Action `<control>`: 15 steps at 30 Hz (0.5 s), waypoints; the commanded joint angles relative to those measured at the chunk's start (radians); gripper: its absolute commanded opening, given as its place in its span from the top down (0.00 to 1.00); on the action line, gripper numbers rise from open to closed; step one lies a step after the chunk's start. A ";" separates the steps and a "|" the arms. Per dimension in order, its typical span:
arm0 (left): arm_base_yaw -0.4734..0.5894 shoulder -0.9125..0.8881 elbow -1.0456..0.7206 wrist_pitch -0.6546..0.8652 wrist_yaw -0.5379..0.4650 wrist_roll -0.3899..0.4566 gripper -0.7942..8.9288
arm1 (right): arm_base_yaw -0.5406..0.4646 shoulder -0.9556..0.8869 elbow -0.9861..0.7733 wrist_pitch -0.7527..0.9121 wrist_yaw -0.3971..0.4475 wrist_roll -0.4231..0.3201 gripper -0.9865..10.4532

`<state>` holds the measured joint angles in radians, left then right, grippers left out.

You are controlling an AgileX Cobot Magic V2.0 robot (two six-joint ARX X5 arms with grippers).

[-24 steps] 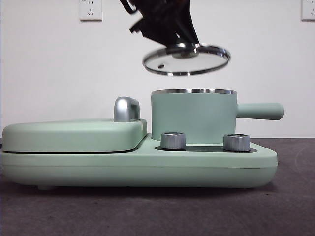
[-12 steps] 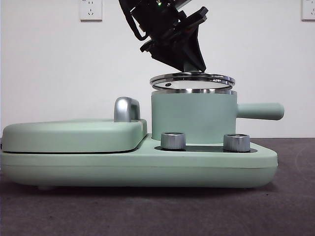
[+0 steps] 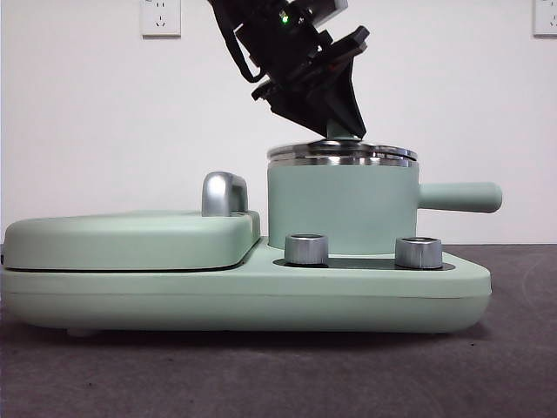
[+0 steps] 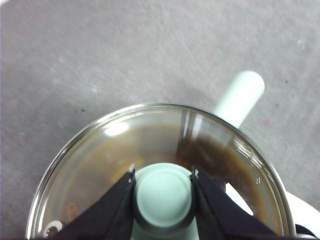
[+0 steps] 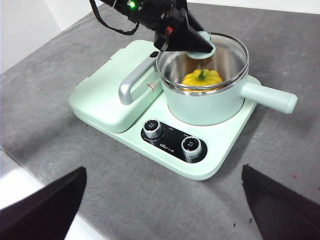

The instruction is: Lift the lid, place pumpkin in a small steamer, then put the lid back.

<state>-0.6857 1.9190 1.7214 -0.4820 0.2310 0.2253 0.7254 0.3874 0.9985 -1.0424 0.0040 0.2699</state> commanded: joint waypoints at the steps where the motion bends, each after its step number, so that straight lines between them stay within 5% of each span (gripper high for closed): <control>1: -0.010 0.033 0.037 0.000 0.001 0.019 0.90 | 0.007 0.002 0.007 0.011 0.005 0.014 0.48; 15: -0.010 0.038 0.037 -0.074 0.001 0.067 0.90 | 0.007 0.002 0.007 0.025 0.023 0.016 0.48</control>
<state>-0.6857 1.9274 1.7401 -0.5247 0.2329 0.2783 0.7254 0.3874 0.9985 -1.0290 0.0238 0.2707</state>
